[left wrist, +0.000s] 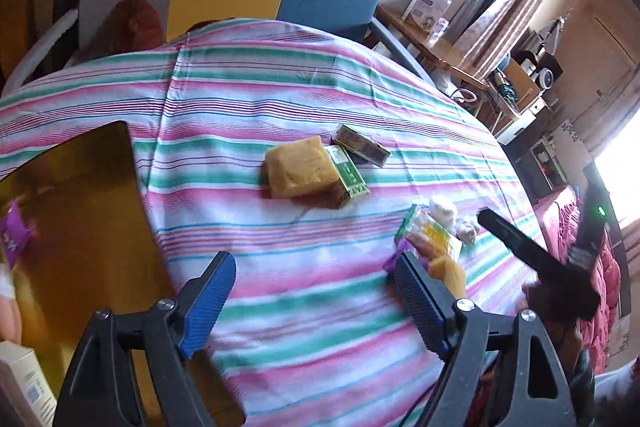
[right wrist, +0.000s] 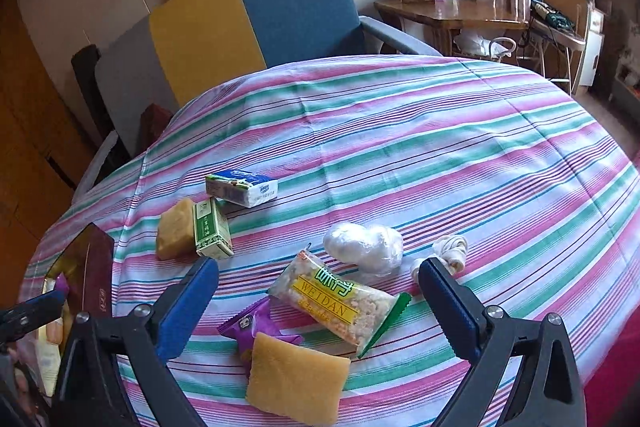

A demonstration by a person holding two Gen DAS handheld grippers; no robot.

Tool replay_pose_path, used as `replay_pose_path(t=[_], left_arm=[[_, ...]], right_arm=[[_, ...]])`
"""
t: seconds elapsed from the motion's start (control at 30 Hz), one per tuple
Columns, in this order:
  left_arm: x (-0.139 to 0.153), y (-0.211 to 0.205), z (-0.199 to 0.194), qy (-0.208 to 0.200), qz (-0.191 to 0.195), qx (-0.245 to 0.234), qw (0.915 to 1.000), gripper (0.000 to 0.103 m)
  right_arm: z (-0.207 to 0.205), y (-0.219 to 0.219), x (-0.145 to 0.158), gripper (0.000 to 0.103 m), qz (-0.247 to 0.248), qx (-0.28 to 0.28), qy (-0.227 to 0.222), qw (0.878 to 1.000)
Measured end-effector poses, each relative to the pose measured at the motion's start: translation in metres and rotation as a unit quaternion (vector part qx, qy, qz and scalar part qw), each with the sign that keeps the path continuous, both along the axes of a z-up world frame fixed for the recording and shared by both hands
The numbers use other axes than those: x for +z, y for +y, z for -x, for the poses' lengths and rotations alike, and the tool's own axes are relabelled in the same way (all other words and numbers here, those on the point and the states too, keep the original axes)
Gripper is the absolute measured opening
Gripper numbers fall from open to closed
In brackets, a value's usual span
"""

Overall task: Organize objects
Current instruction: 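Move both grippers back to the table, left toward the yellow sponge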

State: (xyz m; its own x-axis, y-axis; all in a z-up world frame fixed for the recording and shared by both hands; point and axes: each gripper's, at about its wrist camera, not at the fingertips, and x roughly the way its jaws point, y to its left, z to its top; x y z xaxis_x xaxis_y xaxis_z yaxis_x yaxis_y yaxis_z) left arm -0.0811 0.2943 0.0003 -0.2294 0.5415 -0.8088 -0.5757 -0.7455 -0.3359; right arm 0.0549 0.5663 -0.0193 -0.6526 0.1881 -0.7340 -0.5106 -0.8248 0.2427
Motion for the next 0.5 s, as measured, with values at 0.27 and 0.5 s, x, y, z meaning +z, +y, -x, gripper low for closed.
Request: replay_pose_path(t=[0.27, 0.5], left_arm=[[-0.041, 0.059, 0.059, -0.043, 0.033, 0.045, 0.9975, 0.095], [-0.068, 0.086, 0.099, -0.062, 0.044, 0.075, 0.9942, 0.101]], right_arm=[[-0.005, 0.005, 0.001, 0.101, 0.04, 0.003, 0.033, 0.999], [-0.004, 0.004, 0.002, 0.101, 0.04, 0.01, 0.041, 0.998]])
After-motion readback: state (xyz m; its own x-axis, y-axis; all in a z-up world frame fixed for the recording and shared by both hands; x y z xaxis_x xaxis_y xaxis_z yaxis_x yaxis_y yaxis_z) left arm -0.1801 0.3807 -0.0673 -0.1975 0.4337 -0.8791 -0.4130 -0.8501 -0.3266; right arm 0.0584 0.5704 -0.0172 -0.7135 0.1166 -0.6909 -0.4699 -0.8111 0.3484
